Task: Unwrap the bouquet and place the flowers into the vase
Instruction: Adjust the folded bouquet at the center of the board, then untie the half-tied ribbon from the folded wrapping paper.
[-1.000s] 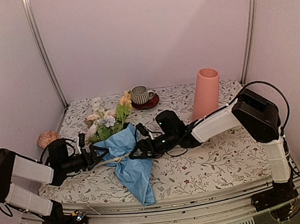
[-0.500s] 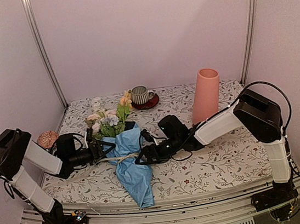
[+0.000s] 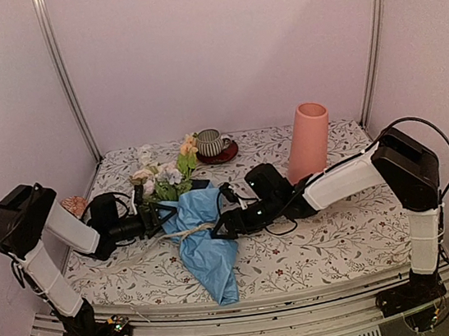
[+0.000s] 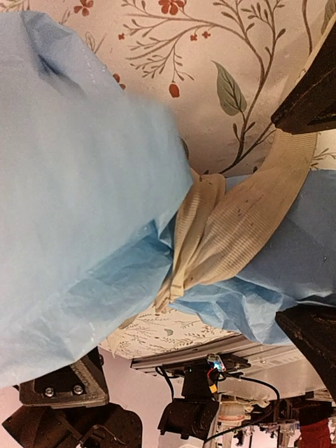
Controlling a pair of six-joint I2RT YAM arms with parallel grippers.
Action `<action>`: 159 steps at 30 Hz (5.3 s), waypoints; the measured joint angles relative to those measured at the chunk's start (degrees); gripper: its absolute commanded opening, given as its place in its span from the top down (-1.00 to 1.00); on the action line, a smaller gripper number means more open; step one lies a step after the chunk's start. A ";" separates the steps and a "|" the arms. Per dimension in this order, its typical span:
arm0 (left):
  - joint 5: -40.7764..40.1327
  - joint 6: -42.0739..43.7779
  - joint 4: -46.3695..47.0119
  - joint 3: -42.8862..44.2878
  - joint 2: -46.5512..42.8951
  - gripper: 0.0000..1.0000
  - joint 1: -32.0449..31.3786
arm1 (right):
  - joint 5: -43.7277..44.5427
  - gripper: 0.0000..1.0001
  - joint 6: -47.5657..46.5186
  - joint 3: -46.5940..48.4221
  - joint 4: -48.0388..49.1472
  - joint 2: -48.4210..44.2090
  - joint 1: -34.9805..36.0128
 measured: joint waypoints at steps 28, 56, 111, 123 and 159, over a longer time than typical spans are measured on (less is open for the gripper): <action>-23.89 19.65 -43.47 -0.28 -43.80 0.05 -17.20 | 8.76 0.18 -26.16 3.89 2.16 -7.61 0.11; -46.25 27.12 -48.30 6.25 -26.69 -0.14 -31.30 | 10.32 0.44 -34.21 15.13 -12.00 5.49 2.75; -55.74 27.08 -51.69 4.68 -47.30 -0.24 -35.50 | 30.08 0.52 -28.48 -11.26 15.72 -22.40 2.84; -53.83 27.98 -50.31 3.74 -43.74 0.06 -35.50 | 20.94 0.49 -32.28 -3.06 16.13 -13.75 2.86; -44.04 27.93 -51.21 7.04 -28.98 0.41 -28.26 | 10.12 0.47 -36.85 11.69 -8.55 0.61 2.86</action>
